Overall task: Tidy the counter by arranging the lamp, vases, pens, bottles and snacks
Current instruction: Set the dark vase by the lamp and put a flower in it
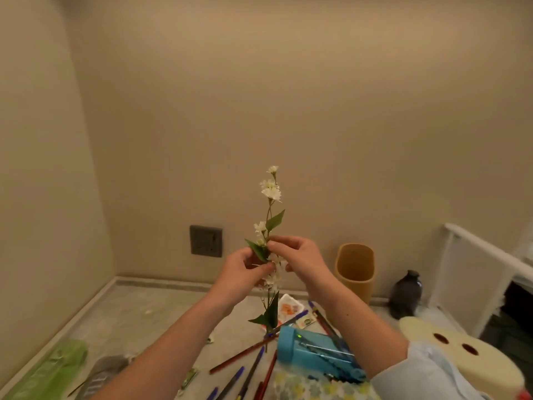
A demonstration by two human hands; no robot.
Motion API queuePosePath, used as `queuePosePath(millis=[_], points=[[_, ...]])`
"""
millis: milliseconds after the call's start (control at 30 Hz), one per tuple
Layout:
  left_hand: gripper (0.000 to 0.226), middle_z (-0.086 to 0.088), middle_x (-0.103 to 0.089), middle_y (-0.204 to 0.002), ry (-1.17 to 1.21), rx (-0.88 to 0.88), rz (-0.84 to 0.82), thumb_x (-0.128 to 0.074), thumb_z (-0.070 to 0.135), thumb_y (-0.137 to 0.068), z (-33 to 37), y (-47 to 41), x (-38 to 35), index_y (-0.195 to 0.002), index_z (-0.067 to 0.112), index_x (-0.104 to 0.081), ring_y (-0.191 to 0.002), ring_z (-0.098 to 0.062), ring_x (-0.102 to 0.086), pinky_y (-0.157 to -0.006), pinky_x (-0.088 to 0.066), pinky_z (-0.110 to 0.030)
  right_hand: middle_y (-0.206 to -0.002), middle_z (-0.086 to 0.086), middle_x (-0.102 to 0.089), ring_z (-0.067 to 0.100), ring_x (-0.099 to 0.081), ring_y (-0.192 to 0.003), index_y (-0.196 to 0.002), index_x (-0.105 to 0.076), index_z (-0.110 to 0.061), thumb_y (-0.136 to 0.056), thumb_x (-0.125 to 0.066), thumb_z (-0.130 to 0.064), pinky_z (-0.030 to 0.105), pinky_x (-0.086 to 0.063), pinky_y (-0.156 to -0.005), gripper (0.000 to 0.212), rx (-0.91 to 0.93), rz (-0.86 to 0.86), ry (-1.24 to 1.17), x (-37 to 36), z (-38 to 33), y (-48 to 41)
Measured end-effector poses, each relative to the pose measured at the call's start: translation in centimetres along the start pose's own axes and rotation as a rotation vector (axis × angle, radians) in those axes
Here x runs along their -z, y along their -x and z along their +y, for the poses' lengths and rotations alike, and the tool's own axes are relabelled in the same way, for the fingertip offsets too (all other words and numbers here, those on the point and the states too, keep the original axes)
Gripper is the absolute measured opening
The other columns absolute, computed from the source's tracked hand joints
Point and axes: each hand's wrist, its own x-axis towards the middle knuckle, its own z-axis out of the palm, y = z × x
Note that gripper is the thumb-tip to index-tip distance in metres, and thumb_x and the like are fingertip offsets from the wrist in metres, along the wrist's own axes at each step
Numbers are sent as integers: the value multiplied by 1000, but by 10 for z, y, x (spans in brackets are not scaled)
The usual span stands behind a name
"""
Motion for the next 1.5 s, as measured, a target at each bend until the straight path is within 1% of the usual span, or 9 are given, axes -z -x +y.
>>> queuePosePath(millis=[200, 333, 467, 667, 767, 900, 1033, 1300, 1500], points=[[21, 3, -74, -94, 74, -57, -85, -66, 9, -87, 41, -32, -80, -106, 18, -68, -89, -10, -70, -70, -55, -20, -99, -12, -68, 1, -60, -93, -114, -68, -19, -92, -64, -22, 15, -44, -70, 23, 90, 97, 88, 88, -21, -5], [25, 2, -74, -95, 146, -105, -109, -71, 11, -84, 62, -50, -133, -107, 19, -66, -87, -10, -71, -69, -57, -20, -102, -6, -70, 6, -63, -97, -111, -69, -17, -91, -65, -19, 14, -49, -74, 20, 151, 198, 109, 142, -29, -7], [34, 1, -70, -100, 111, -150, -82, -78, 19, -78, 71, -70, -179, -107, 20, -62, -94, -15, -69, -82, -59, -33, -99, -9, -69, 4, -62, -93, -108, -70, -19, -91, -66, -17, 16, -49, -75, 18, 192, 293, 134, 190, -34, -10], [21, 4, -73, -94, 74, -203, -89, -75, 15, -80, 77, -92, -241, -99, 19, -68, -91, -11, -69, -83, -55, -26, -93, -11, -69, 3, -63, -90, -103, -71, -20, -89, -67, -15, 15, -50, -78, 15, 271, 353, 190, 244, -26, -14], [20, 3, -74, -91, 110, -201, -91, -75, 12, -80, 76, -102, -267, -95, 24, -68, -88, -12, -70, -81, -56, -27, -95, -9, -71, 6, -66, -93, -102, -73, -21, -88, -69, -17, 24, -53, -84, 15, 289, 389, 205, 267, -15, -21], [17, 3, -74, -83, 111, -208, -60, -75, 10, -80, 70, -118, -295, -92, 22, -72, -80, -14, -70, -72, -56, -25, -91, -13, -72, 5, -68, -90, -89, -70, -34, -86, -71, -18, 28, -56, -83, 16, 318, 438, 199, 290, 2, -35], [14, -1, -75, -85, 90, -197, -31, -74, 12, -81, 63, -136, -314, -95, 17, -74, -79, -15, -70, -74, -58, -29, -92, -10, -71, 6, -67, -92, -97, -72, -25, -87, -70, -15, 21, -53, -81, 14, 329, 482, 170, 301, 17, -48], [16, 0, -75, -82, 74, -151, -37, -73, 11, -82, 48, -168, -340, -80, 27, -72, -81, -17, -72, -83, -58, -40, -87, -19, -67, -3, -63, -86, -90, -67, -33, -89, -67, -16, 10, -45, -69, 17, 321, 562, 150, 316, 44, -73], [15, 2, -73, -76, 72, -132, -70, -72, 9, -82, 29, -183, -350, -81, 23, -73, -74, -14, -70, -74, -57, -34, -87, -22, -65, -6, -61, -84, -94, -67, -34, -90, -66, -21, 9, -42, -65, 13, 264, 594, 164, 321, 65, -85]])
